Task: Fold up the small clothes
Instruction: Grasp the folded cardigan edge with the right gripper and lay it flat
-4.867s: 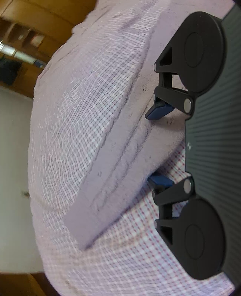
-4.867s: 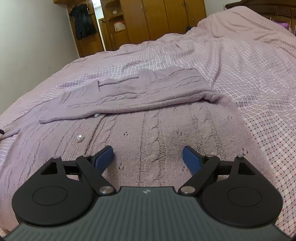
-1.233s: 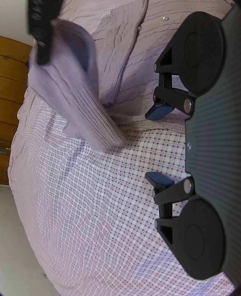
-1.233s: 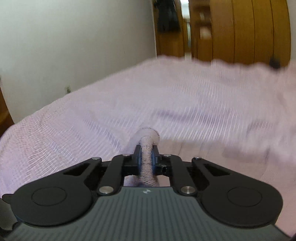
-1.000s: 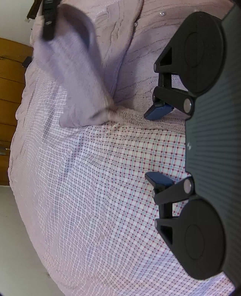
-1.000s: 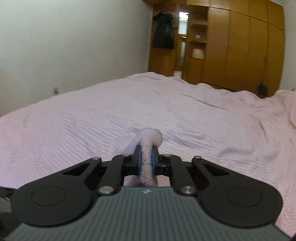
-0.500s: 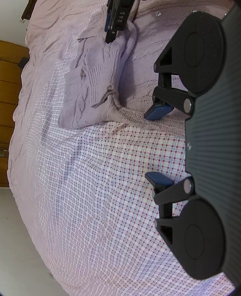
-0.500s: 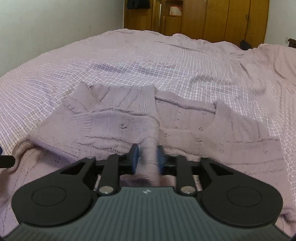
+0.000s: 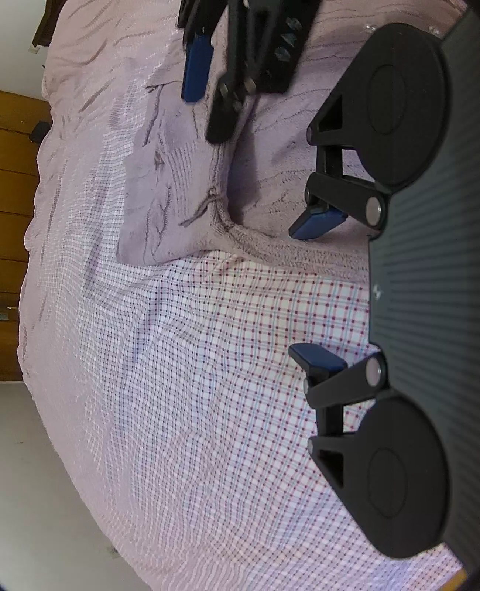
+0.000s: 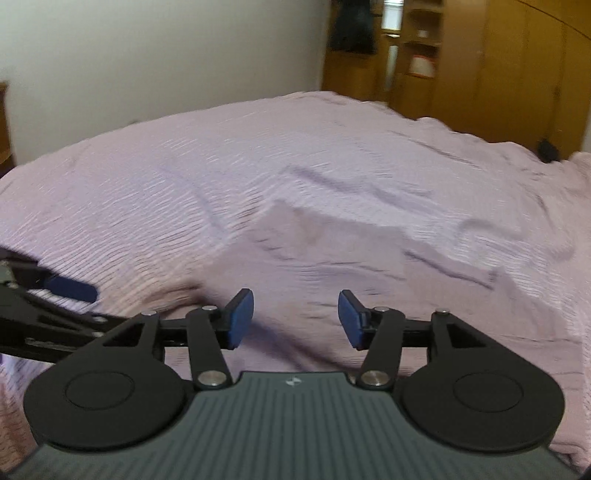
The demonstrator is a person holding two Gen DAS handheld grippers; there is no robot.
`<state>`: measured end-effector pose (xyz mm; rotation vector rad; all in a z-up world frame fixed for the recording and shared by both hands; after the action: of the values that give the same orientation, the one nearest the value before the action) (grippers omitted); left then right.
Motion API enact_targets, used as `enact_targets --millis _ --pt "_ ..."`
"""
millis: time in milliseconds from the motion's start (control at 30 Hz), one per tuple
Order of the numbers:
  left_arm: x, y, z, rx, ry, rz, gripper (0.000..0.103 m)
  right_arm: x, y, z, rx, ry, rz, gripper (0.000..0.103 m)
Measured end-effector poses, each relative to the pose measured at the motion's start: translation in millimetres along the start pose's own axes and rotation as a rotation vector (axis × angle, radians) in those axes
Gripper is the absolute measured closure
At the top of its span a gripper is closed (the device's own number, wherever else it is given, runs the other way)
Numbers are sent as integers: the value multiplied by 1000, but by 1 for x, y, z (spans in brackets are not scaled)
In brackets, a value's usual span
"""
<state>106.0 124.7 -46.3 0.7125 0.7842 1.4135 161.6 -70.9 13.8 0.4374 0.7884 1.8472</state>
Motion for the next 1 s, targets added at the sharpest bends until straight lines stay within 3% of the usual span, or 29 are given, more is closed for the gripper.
enact_targets --millis 167,333,367,467,500,733,1000 --pt "6 -1 -2 7 24 0 39 30 -19 -1 29 62 51 44" --pt "8 -2 -3 14 37 -7 39 38 -44 2 56 95 27 45" --pt "8 -2 -2 13 35 -6 39 37 -47 3 57 99 15 48" --pt "5 1 0 3 26 -7 39 26 -47 7 52 65 -3 87" --pt "4 2 2 -2 22 -6 39 21 -43 9 43 50 -7 90" --pt "-8 8 18 -38 11 -29 39 -20 -6 31 -69 21 -95 92" --pt "-36 1 46 -98 -16 -62 39 -107 51 53 -177 -72 -256 92"
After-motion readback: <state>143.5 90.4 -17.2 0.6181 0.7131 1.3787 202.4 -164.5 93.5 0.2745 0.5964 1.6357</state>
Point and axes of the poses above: each gripper's, at about its wrist camera, not at the fingertips, and y roughly against the way its jaws point, x to its left, z to its top, the point moved 10 cm from there along -y, roughly the way its jaws point, and after that the axes turned 6 degrees about x, right-handed, at the moved point
